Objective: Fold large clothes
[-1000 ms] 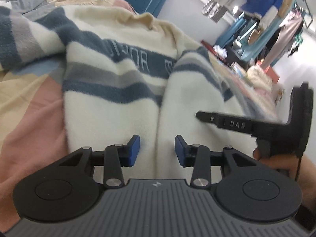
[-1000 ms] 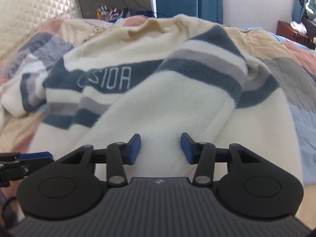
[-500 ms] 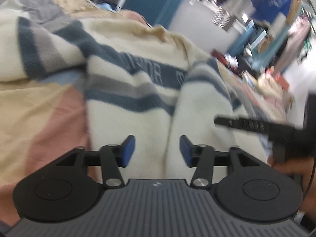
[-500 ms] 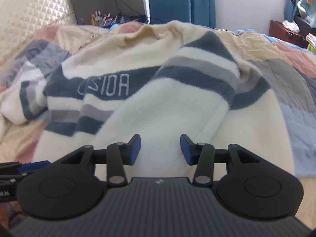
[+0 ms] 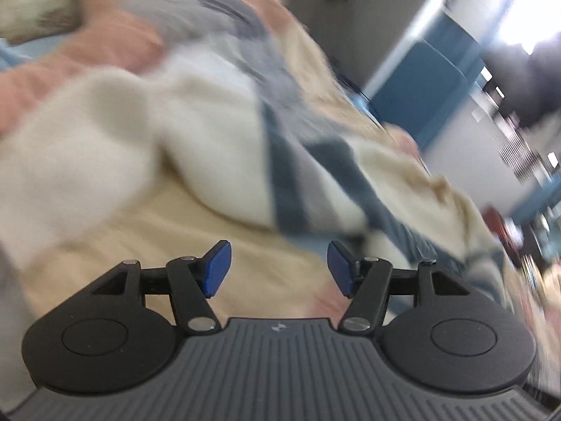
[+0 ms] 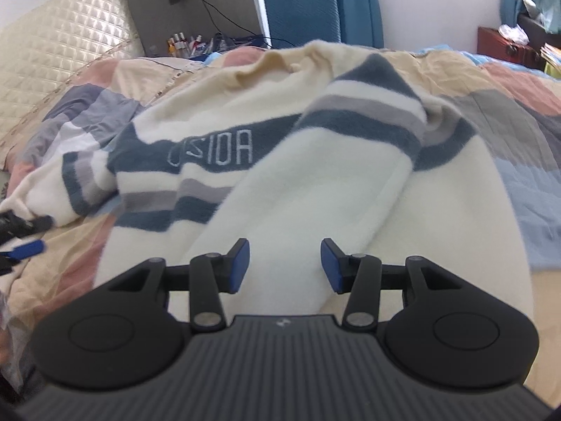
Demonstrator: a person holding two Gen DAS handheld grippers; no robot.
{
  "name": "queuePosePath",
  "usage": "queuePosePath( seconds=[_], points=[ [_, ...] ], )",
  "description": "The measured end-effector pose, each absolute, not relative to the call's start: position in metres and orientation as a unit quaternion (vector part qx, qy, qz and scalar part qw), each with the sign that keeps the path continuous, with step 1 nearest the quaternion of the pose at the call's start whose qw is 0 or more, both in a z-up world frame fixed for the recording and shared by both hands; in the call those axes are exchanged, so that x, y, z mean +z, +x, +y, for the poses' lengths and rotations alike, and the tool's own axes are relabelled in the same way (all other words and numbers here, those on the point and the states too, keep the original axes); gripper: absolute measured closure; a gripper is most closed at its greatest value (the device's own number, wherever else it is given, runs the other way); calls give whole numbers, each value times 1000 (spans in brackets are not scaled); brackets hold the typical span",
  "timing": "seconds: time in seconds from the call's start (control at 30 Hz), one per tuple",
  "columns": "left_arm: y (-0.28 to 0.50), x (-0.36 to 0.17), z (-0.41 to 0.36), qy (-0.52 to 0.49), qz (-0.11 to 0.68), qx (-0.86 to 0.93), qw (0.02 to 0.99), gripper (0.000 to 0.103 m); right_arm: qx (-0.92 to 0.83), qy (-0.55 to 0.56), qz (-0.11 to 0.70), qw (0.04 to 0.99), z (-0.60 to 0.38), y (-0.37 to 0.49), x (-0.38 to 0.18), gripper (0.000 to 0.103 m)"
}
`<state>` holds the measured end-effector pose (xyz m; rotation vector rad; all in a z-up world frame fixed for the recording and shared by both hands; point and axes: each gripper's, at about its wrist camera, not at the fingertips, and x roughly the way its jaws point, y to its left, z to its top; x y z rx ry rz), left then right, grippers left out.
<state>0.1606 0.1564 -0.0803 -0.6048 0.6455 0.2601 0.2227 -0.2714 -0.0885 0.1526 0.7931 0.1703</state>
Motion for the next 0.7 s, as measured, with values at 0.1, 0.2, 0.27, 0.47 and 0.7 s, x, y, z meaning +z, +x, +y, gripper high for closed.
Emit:
queuePosePath(
  seconds=[0.1,0.2,0.27,0.47,0.7],
  points=[
    [142,-65,197,-297,284,192,891,37,81,78,387,915,-272,224,-90,55],
    [117,-52,241,-321,256,242,879,37,83,81,387,915,-271,223,-90,55],
    [109,-48,264,-319,259,250,876,37,85,85,387,914,-272,222,-90,55],
    [91,-65,303,-288,274,242,885,35,93,94,395,909,-270,225,-93,53],
    [97,-90,320,-340,262,167,888,36,94,105,406,903,-264,230,-95,53]
  ],
)
